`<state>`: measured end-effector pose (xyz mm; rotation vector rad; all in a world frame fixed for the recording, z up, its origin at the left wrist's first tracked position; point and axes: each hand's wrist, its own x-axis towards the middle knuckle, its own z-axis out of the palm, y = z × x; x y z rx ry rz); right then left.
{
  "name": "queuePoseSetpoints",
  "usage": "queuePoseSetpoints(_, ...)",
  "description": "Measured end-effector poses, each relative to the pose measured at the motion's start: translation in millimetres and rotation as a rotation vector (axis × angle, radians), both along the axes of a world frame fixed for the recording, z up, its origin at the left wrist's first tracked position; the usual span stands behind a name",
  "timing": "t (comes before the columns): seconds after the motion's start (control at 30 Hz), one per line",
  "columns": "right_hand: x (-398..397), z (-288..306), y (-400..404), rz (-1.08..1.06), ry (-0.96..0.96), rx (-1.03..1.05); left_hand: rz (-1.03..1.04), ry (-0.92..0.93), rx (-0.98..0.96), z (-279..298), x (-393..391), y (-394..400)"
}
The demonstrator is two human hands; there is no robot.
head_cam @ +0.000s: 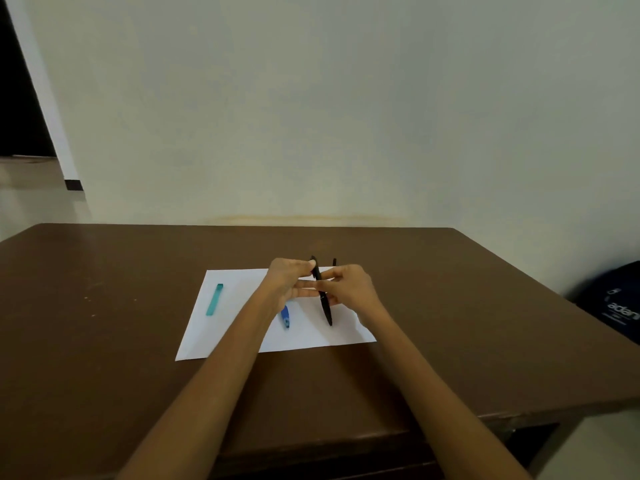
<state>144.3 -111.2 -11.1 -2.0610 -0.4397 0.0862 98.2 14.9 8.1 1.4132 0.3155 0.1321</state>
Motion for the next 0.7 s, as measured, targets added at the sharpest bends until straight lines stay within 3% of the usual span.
queuePoseSetpoints(0.17, 17, -4, 1, -0.12, 0.049, -0.109, 0.115, -0.037, -0.029, 1, 9, 7)
queuePoseSetpoints(0.33, 23, -2, 12, -0.127, -0.019, -0.239, 0.015, 0.028, -0.129, -3, 11, 4)
queuePoseSetpoints(0.7, 13, 0, 9, -0.168, -0.07, -0.147, 0.057, -0.001, -0.101, 2, 2, 2)
